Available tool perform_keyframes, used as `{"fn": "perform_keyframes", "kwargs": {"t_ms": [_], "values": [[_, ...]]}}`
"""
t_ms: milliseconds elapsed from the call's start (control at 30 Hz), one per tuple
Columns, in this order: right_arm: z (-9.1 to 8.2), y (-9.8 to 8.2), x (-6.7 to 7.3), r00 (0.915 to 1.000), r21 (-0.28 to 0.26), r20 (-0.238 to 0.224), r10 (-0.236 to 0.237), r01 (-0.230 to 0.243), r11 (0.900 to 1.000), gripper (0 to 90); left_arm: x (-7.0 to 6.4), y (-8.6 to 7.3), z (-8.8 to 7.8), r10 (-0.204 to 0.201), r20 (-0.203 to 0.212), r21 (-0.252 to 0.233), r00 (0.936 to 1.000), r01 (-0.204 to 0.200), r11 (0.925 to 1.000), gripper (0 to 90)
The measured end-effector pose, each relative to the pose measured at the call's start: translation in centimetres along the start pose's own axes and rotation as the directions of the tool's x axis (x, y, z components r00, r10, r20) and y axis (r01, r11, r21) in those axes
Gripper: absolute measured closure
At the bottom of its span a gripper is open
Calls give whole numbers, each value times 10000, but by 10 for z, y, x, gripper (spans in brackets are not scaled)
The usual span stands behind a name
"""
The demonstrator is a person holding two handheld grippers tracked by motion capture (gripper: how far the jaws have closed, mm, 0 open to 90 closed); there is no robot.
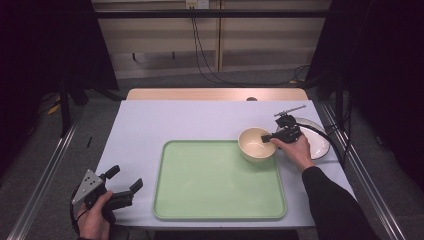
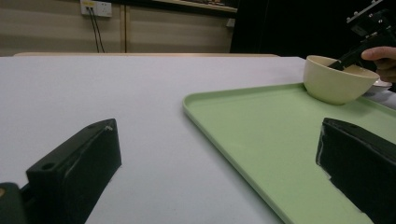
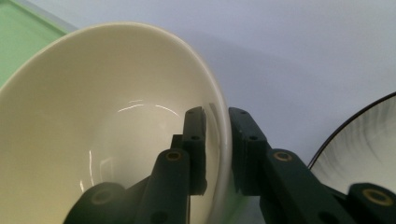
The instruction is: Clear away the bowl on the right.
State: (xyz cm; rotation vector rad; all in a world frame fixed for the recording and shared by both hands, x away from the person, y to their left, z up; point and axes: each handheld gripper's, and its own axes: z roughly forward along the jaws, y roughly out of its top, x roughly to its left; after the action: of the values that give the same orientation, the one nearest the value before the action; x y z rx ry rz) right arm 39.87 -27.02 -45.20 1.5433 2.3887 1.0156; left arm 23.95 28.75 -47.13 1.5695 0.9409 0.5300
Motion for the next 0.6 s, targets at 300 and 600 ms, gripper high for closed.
{"fn": "perform_keyframes", "kwargs": {"t_ms": [300, 600], "values": [[-3, 0, 0, 9987, -708, -169, -474, 461, 9964, 518, 0, 0, 0, -54, 30, -17, 10000, 54, 10000, 1], [-4, 2, 1, 9986, -1218, -312, -425, 384, 9918, 81, 0, 0, 0, -37, 84, -18, 10000, 37, 10000, 1]]}}
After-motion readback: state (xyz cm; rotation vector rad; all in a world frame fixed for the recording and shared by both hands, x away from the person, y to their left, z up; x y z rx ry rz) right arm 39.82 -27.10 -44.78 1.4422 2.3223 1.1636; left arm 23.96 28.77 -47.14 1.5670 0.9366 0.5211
